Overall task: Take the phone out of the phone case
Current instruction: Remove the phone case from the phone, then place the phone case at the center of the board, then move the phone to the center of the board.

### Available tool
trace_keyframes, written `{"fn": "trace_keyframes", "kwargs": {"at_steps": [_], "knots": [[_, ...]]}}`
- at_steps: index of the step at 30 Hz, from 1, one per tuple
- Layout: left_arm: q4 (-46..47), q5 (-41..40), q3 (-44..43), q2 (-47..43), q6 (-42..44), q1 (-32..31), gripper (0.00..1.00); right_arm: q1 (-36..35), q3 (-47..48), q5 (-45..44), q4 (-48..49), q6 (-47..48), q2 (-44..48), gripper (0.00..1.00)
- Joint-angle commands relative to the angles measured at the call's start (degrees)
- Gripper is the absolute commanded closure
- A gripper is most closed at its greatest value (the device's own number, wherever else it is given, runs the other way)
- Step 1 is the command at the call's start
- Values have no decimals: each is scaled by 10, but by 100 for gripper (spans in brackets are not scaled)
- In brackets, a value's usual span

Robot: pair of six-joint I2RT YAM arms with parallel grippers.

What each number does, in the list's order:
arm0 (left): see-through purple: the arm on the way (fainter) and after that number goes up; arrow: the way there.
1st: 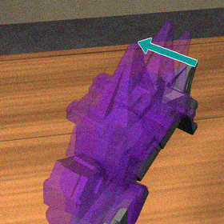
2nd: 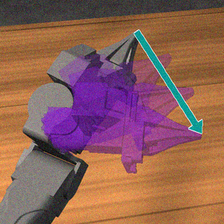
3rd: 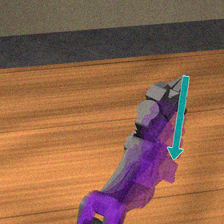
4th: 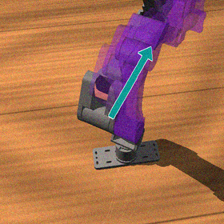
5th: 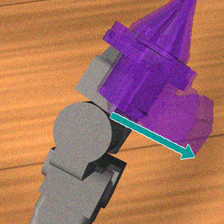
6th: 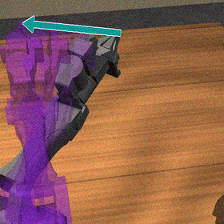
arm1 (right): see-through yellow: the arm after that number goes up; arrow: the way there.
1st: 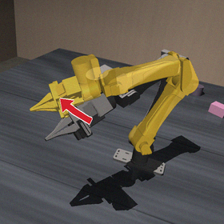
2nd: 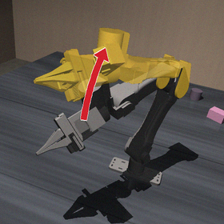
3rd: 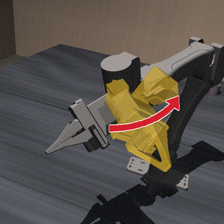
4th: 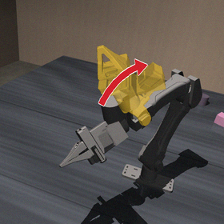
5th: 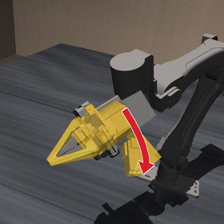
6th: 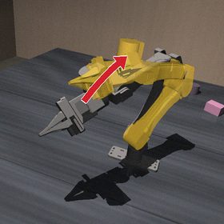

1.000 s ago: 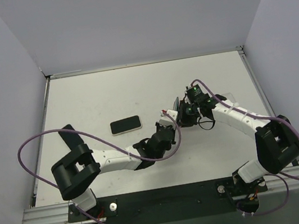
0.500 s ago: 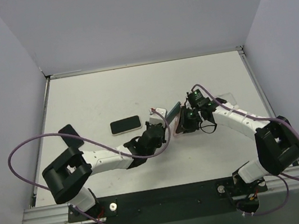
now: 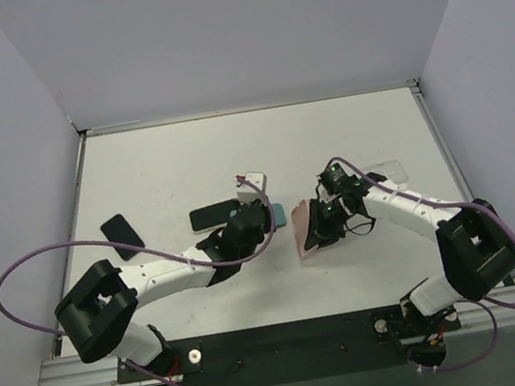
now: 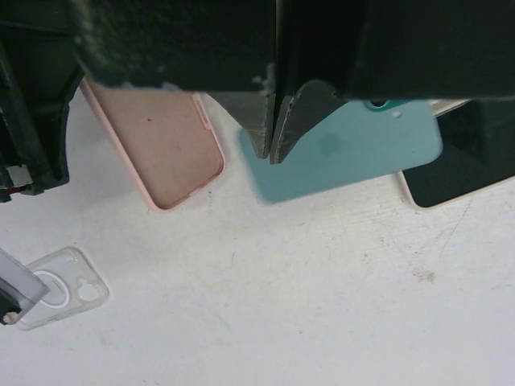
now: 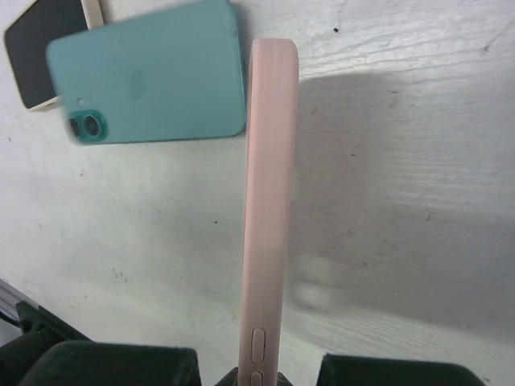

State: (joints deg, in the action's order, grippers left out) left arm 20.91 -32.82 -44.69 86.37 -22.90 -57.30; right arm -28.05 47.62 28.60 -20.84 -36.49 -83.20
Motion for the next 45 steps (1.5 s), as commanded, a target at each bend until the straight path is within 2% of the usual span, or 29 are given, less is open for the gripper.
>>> {"fn": "trace_keyframes", "kwargs": {"at_steps": [1, 11, 16, 21, 23, 24, 26, 27, 29, 30, 35, 40, 45], "knots": [[28, 20, 6, -18, -11, 2, 100, 5, 5, 42, 9, 8, -5, 100], [-1, 18, 16, -25, -49, 13, 100, 42, 20, 1, 13, -17, 12, 100], [-84, 42, 0, -33, -84, 67, 100, 100, 57, -1, 14, 4, -5, 100], [-160, 87, -27, -28, -111, 123, 100, 157, 168, -9, 21, 23, -85, 99], [-204, 87, -53, -16, -118, 139, 100, 181, 226, 1, 26, 22, -137, 88], [-208, 87, -60, -13, -118, 142, 99, 187, 245, 2, 25, 21, -155, 71], [-255, 93, -82, -1, -115, 151, 91, 201, 295, 1, 12, 19, -201, 56], [-265, 98, -90, 7, -113, 154, 88, 204, 314, -5, 0, 19, -211, 43], [-278, 118, -100, 16, -106, 164, 85, 202, 331, -51, -37, 20, -222, 32], [-278, 125, -107, 28, -106, 170, 73, 203, 333, -67, -44, 20, -221, 5], [-276, 199, -144, 91, -100, 211, 66, 204, 291, -125, -57, 18, -179, 2], [-286, 227, -218, 180, -87, 224, 66, 195, 202, -123, -38, 19, -110, 2], [-291, 264, -251, 235, -91, 221, 66, 188, 129, -115, -26, 20, -61, 2]]}}
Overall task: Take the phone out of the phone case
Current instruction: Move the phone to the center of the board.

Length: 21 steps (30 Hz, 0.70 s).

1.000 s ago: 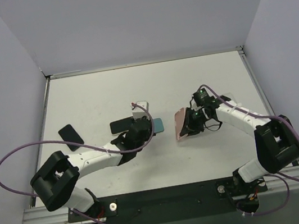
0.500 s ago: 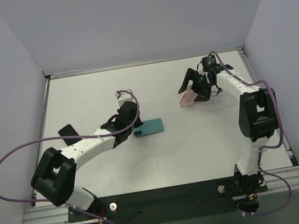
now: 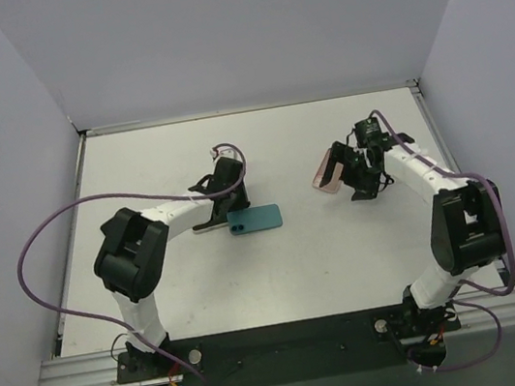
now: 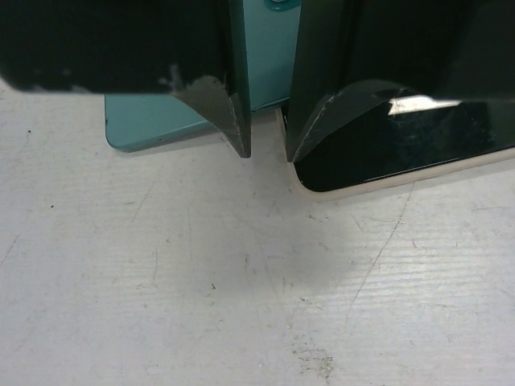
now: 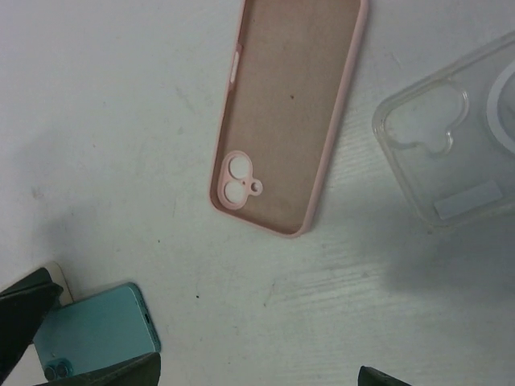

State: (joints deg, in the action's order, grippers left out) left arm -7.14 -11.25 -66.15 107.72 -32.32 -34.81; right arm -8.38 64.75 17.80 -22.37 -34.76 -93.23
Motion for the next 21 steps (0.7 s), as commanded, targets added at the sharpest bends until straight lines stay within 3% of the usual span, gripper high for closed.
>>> {"fn": "trace_keyframes", "kwargs": {"at_steps": [1, 6, 13, 21], "knots": [[-12, 53, -34, 22, -1, -10, 66, -8, -54, -5, -11, 4, 52, 2], [-9, 63, 29, -6, -27, -35, 67, -7, -99, -3, -10, 6, 87, 2], [-36, 73, 93, -59, -62, -103, 68, -13, -83, 9, -20, 4, 108, 2], [-90, 59, 106, -168, -60, -116, 68, -101, -17, -20, -38, 32, 78, 3]]}}
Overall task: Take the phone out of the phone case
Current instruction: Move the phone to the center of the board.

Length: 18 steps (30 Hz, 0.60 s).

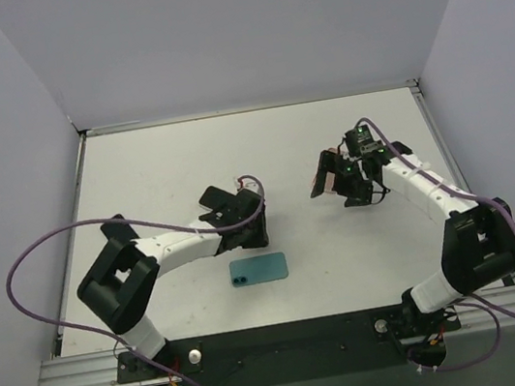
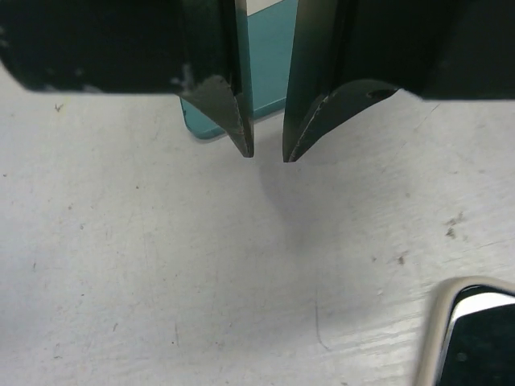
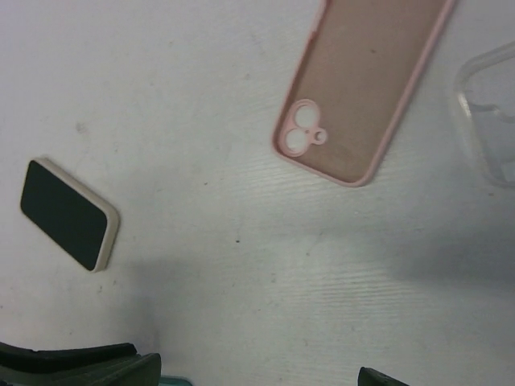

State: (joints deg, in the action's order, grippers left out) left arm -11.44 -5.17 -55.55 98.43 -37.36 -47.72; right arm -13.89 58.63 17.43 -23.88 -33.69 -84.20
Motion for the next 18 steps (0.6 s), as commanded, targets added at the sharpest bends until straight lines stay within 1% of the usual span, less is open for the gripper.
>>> {"fn": "trace_keyframes", "kwargs": {"at_steps": [1, 3, 5, 6, 7, 8, 10, 11, 12, 13, 14, 15, 16, 17, 18], "knots": [[-53, -7, 2, -85, -9, 21, 68, -55, 53, -18, -24, 28, -26, 3], [-53, -5, 11, -106, -13, 35, 67, -90, 82, -20, -23, 38, -45, 4], [-51, -3, 25, -118, -21, 65, 65, -118, 113, -36, -23, 56, -73, 6], [-52, -2, 29, -126, -26, 77, 64, -132, 123, -49, -24, 64, -82, 6], [-55, 4, 32, -130, -31, 88, 63, -160, 132, -77, -19, 73, -99, 6], [-59, 7, 35, -134, -34, 111, 62, -172, 140, -90, -15, 98, -107, 6], [-60, 20, 45, -148, -39, 130, 59, -204, 165, -94, 2, 128, -133, 5], [-62, 21, 47, -154, -39, 147, 58, -215, 175, -96, 6, 145, -144, 5], [-65, 21, 52, -168, -40, 154, 51, -224, 199, -104, 6, 185, -168, 5], [-70, 21, 54, -175, -41, 161, 49, -235, 212, -118, 6, 208, -181, 4], [-74, 21, 55, -182, -42, 167, 47, -254, 224, -153, 6, 223, -192, 2], [-78, 22, 59, -198, -45, 187, 43, -258, 241, -164, 5, 240, -206, 1], [-84, 27, 68, -206, -48, 196, 41, -259, 277, -167, -6, 244, -235, 0], [-85, 31, 73, -215, -51, 206, 41, -255, 301, -155, -16, 247, -251, 0], [-88, 36, 79, -234, -56, 232, 41, -252, 323, -146, -26, 250, -284, 0]]}}
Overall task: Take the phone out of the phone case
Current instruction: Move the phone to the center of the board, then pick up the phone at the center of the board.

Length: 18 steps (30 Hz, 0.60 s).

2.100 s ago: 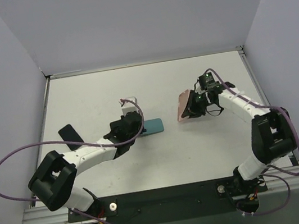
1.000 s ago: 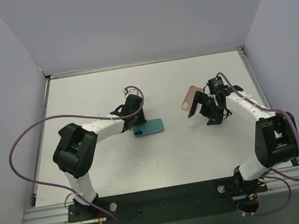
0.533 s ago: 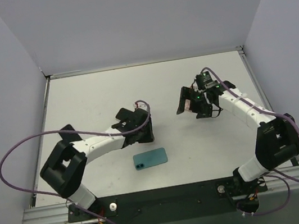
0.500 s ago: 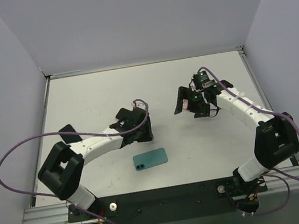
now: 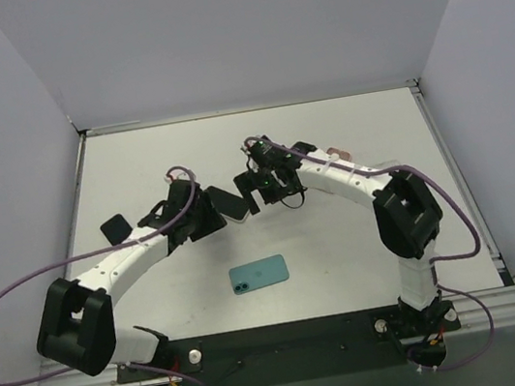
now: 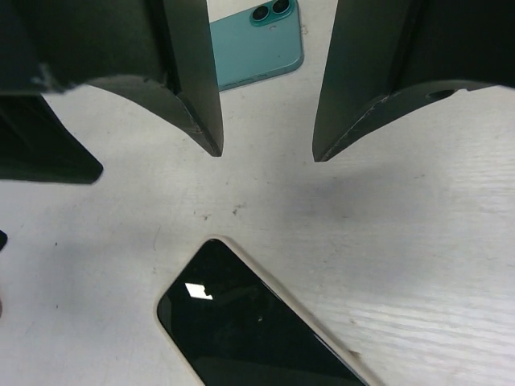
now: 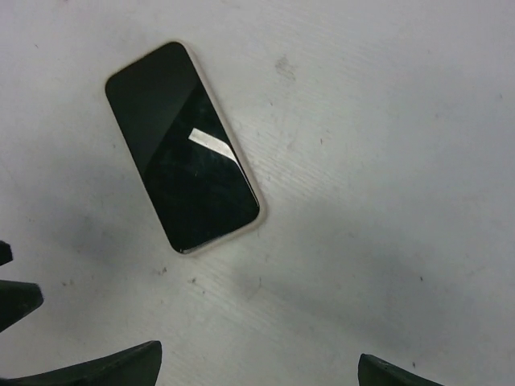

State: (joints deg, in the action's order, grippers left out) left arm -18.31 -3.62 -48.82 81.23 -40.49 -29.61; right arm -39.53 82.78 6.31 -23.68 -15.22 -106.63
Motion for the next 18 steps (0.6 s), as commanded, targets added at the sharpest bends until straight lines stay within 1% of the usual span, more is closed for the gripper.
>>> {"fn": "trace_keyframes", "kwargs": {"at_steps": [1, 3, 6, 7, 8, 13, 18], "knots": [[-20, 29, 26, -71, -27, 61, 40, 6, 122, -30, -42, 68, -75, 0], [-23, 36, 36, -101, -33, 99, 40, 8, 153, -6, -50, 73, -117, 0], [-37, 52, 50, -134, -32, 125, 38, 8, 207, 19, -58, 78, -162, 0], [-45, 55, 53, -141, -31, 136, 31, 8, 221, 33, -64, 84, -175, 0], [-46, 58, 56, -148, -30, 140, 13, 8, 249, 41, -70, 84, -185, 0], [-53, 75, 65, -166, -33, 155, 12, 2, 294, 93, -79, 77, -242, 0], [-41, 87, 76, -166, -43, 160, 12, -20, 315, 116, -79, 73, -284, 0]]}}
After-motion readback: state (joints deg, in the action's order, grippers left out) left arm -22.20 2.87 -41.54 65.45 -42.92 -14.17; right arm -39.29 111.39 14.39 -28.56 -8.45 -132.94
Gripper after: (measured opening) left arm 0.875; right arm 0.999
